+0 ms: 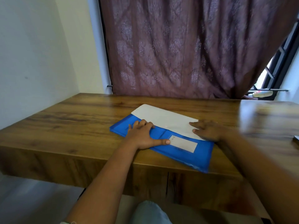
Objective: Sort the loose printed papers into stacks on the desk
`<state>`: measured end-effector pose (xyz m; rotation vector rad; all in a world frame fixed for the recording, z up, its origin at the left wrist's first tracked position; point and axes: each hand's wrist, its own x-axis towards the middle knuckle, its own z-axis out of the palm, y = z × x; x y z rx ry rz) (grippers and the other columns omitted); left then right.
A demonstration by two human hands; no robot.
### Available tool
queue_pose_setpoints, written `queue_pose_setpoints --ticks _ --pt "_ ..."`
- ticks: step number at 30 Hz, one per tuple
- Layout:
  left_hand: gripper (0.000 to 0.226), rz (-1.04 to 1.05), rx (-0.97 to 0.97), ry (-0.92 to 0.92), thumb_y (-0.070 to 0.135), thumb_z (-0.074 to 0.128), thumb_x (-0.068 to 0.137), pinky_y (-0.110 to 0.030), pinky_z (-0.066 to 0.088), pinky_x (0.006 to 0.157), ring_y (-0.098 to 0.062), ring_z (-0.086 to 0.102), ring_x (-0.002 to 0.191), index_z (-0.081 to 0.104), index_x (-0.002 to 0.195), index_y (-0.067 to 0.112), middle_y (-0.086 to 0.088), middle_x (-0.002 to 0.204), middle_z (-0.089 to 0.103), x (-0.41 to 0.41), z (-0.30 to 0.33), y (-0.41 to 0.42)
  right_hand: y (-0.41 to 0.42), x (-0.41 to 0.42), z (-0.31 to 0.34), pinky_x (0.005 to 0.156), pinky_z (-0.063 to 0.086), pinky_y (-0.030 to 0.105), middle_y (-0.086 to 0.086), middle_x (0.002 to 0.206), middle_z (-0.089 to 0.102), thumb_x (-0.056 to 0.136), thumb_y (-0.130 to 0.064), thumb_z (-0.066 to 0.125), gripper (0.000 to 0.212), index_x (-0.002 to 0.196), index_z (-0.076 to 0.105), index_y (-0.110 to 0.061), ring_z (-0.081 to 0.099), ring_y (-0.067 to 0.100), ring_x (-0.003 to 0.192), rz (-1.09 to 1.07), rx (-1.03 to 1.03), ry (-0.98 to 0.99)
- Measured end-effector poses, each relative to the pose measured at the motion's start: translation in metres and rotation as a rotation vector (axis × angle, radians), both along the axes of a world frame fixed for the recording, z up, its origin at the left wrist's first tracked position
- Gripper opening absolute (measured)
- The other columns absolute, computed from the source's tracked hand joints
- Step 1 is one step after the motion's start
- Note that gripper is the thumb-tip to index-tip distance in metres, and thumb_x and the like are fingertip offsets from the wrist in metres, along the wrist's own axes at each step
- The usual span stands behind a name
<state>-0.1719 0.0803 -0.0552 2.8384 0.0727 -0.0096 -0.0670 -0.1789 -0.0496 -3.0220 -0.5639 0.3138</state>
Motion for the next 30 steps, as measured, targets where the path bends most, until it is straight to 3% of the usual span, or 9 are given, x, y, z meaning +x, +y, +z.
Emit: queue_pose_setpoints --ticks 3,5,7,10,14,17,23,27,30 --pt "0.088 0.063 0.113 0.118 0.078 0.055 0.076 -0.068 -0.007 0.113 -0.03 0.01 0.149 0.032 0.149 0.036 0.001 0.16 0.021 -0.004 0.014 0.016 0.018 -0.014 -0.001 0.112 0.028 0.047 0.008 0.154 0.03 0.093 -0.07 0.021 0.062 0.15 0.021 -0.045 0.029 0.029 0.138 0.01 -0.085 -0.136" --pt "0.064 0.17 0.283 -0.027 0.05 0.058 0.092 -0.064 0.004 0.115 -0.032 0.014 0.146 0.034 0.148 0.033 -0.003 0.157 0.022 -0.009 0.025 0.022 0.034 -0.031 0.002 0.109 0.03 0.047 0.005 0.144 0.036 0.094 -0.069 0.025 0.056 0.145 0.032 -0.048 0.032 0.027 0.131 0.037 0.053 -0.125" --pt "0.045 0.275 0.344 -0.224 0.031 0.049 0.099 -0.049 0.026 0.111 -0.031 0.025 0.138 0.04 0.142 0.026 -0.007 0.148 0.03 -0.017 0.028 0.022 0.054 -0.045 0.003 0.111 0.023 0.051 -0.002 0.142 0.036 0.097 -0.062 0.03 0.045 0.139 0.041 -0.052 0.027 0.025 0.134 0.095 0.241 -0.031" --pt "0.055 0.321 0.18 -0.079 0.057 0.035 0.099 -0.044 0.034 0.105 -0.031 0.031 0.135 0.044 0.137 0.019 -0.012 0.145 0.04 -0.034 0.015 0.019 0.095 -0.051 -0.001 0.117 0.016 0.047 -0.01 0.155 0.024 0.101 -0.052 0.032 0.047 0.148 0.03 -0.046 0.018 0.019 0.143 0.285 0.232 0.039" --pt "0.068 0.486 0.16 0.032 0.064 0.02 0.099 -0.059 0.01 0.118 -0.035 0.011 0.149 0.028 0.15 0.021 -0.009 0.163 0.016 -0.042 -0.012 0.065 0.162 -0.051 -0.01 0.122 0.009 0.041 -0.011 0.163 0.003 0.101 -0.056 0.027 0.058 0.154 0.01 -0.041 0.002 0.016 0.15 0.448 0.203 0.119" --pt "0.061 0.597 0.138 0.063 0.061 0.019 0.099 -0.068 -0.004 0.114 -0.038 -0.002 0.15 0.023 0.153 0.031 -0.012 0.164 0.003 -0.043 -0.015 0.127 0.212 -0.049 -0.012 0.121 0.013 0.036 -0.009 0.164 0.006 0.099 -0.058 0.033 0.058 0.152 0.017 -0.039 0.007 0.014 0.15 0.506 0.264 0.12" --pt "0.058 0.664 0.061 0.002 0.062 0.029 0.099 -0.07 0.0 0.113 -0.031 0.019 0.146 0.033 0.146 0.029 -0.007 0.156 0.028 -0.032 -0.009 0.233 0.31 -0.037 -0.015 0.122 0.004 0.046 -0.004 0.164 -0.005 0.084 -0.081 0.016 0.077 0.152 0.002 -0.047 -0.004 0.022 0.151 0.555 0.121 -0.013" --pt "0.076 0.633 -0.033 -0.014 0.077 0.028 0.09 -0.068 -0.008 0.113 -0.024 0.014 0.15 0.033 0.148 0.028 -0.003 0.159 0.027 -0.022 -0.01 0.293 0.361 -0.021 -0.019 0.121 0.012 0.046 0.0 0.164 0.005 0.085 -0.08 0.028 0.08 0.152 0.011 -0.039 0.005 0.025 0.15 0.524 0.194 -0.026" --pt "0.102 0.621 -0.026 -0.002 0.096 0.029 0.069 -0.064 0.002 0.116 -0.026 0.017 0.148 0.034 0.147 0.03 -0.003 0.158 0.027 -0.01 -0.01 0.322 0.385 -0.007 -0.019 0.119 0.02 0.042 0.0 0.163 0.013 0.087 -0.076 0.034 0.072 0.147 0.023 -0.037 0.011 0.024 0.15 0.53 0.261 -0.023"
